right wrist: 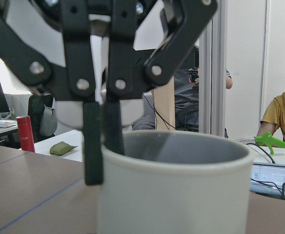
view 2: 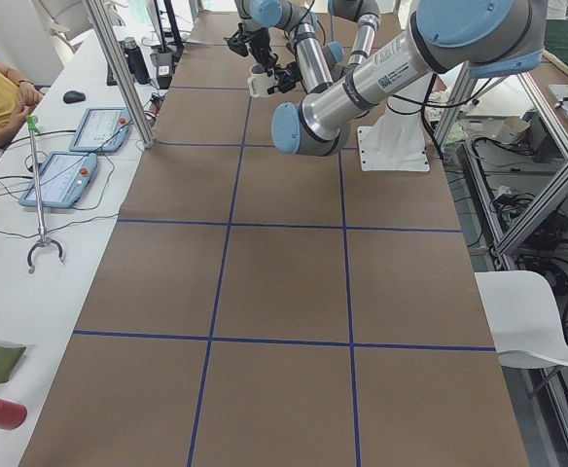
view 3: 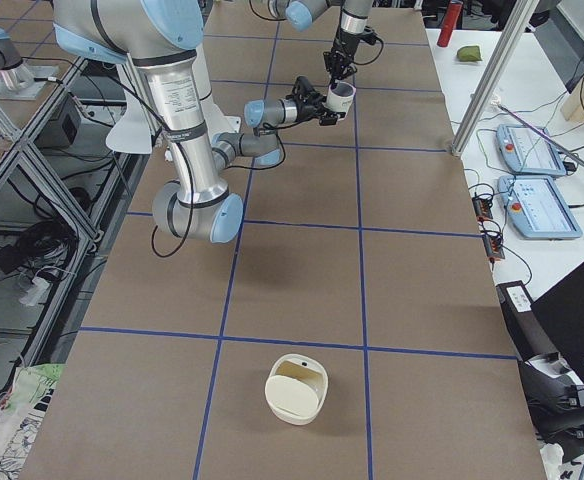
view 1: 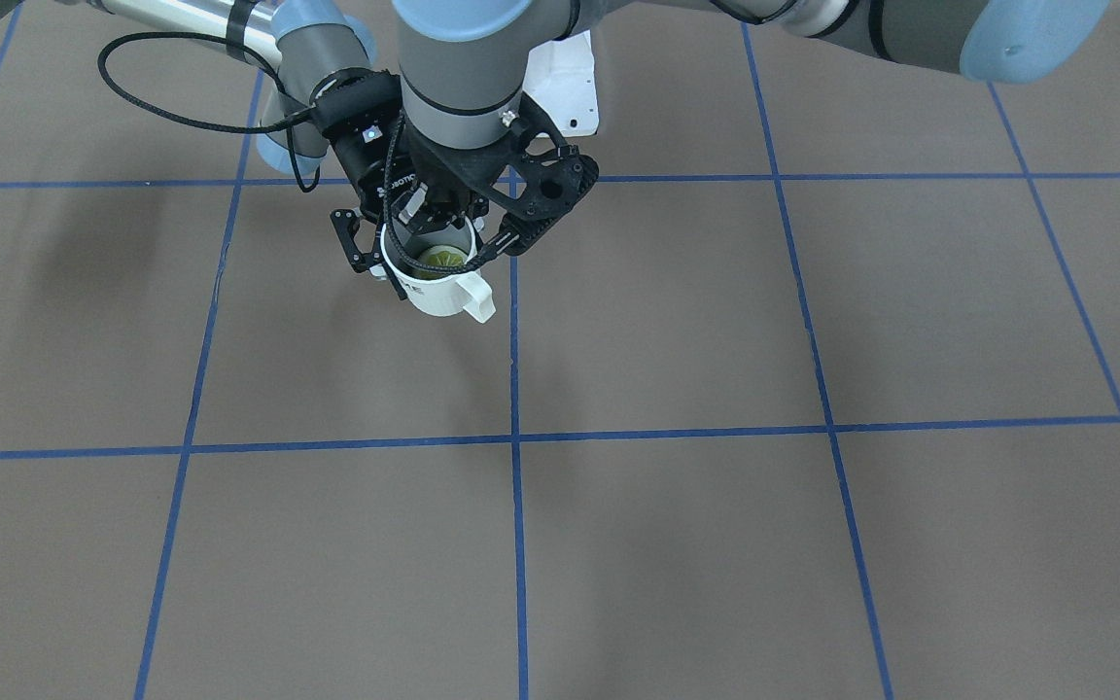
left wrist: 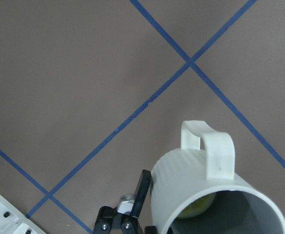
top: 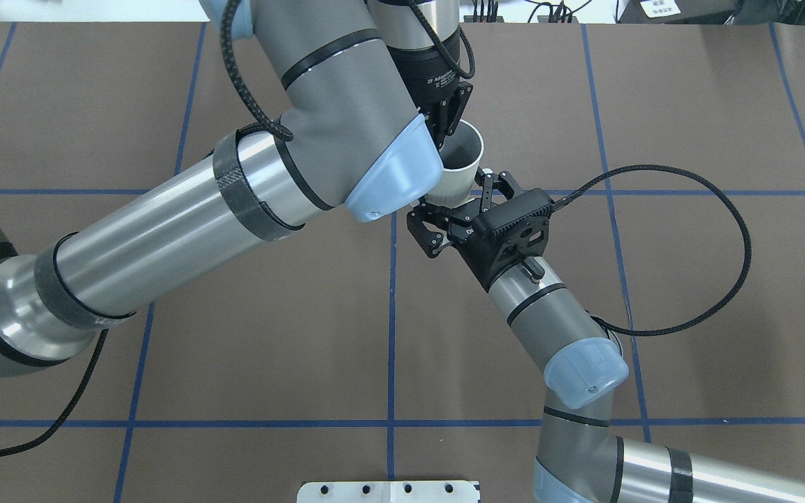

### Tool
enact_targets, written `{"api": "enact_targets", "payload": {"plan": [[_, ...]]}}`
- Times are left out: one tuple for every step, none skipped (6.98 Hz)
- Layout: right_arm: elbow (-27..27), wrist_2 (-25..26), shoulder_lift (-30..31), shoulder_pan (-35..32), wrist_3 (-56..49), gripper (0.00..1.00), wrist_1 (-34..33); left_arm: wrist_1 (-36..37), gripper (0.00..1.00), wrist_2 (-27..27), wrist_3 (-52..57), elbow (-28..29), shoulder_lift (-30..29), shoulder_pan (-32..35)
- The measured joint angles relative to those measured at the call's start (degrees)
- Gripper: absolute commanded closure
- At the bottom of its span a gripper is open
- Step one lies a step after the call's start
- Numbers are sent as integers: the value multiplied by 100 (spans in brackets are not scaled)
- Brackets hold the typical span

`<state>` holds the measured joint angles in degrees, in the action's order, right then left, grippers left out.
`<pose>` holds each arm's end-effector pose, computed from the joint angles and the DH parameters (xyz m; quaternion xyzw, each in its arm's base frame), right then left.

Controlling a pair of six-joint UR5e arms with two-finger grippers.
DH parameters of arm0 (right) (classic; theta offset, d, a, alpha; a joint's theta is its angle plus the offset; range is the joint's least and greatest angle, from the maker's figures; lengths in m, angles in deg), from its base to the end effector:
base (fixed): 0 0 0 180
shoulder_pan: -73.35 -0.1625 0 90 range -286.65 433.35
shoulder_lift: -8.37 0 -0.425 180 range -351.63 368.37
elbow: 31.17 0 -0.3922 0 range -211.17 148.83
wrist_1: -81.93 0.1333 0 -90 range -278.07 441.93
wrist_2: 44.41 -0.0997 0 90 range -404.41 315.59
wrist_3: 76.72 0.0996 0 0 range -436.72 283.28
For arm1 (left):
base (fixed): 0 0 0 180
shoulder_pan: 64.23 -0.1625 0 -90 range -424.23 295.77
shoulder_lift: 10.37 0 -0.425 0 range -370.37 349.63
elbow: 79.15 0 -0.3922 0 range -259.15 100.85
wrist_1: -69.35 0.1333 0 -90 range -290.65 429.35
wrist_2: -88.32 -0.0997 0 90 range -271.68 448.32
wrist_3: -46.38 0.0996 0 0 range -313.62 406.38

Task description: Left arm hands cup to right arm to dump lemon

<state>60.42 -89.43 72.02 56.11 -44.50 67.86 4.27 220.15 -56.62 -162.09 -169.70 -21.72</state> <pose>-0.4932 -0.3663 0.2459 0.6300 -0.4334 0.0852 0.6387 0.4741 -0.5253 -0.0361 -0.2509 0.3754 -0.3110 0.8363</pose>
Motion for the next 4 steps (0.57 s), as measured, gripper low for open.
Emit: {"api": "enact_targets", "payload": {"plan": [[5, -5, -5, 2, 4, 54, 1, -4, 0, 1, 0, -11, 2, -4], [6, -6, -8, 2, 7, 54, 7, -2, 0, 1, 0, -60, 6, -4], [8, -7, -3, 3, 5, 60, 23, 1, 0, 1, 0, -219, 7, 20], [8, -9, 16, 10, 4, 64, 49, 3, 0, 1, 1, -420, 7, 97]]}}
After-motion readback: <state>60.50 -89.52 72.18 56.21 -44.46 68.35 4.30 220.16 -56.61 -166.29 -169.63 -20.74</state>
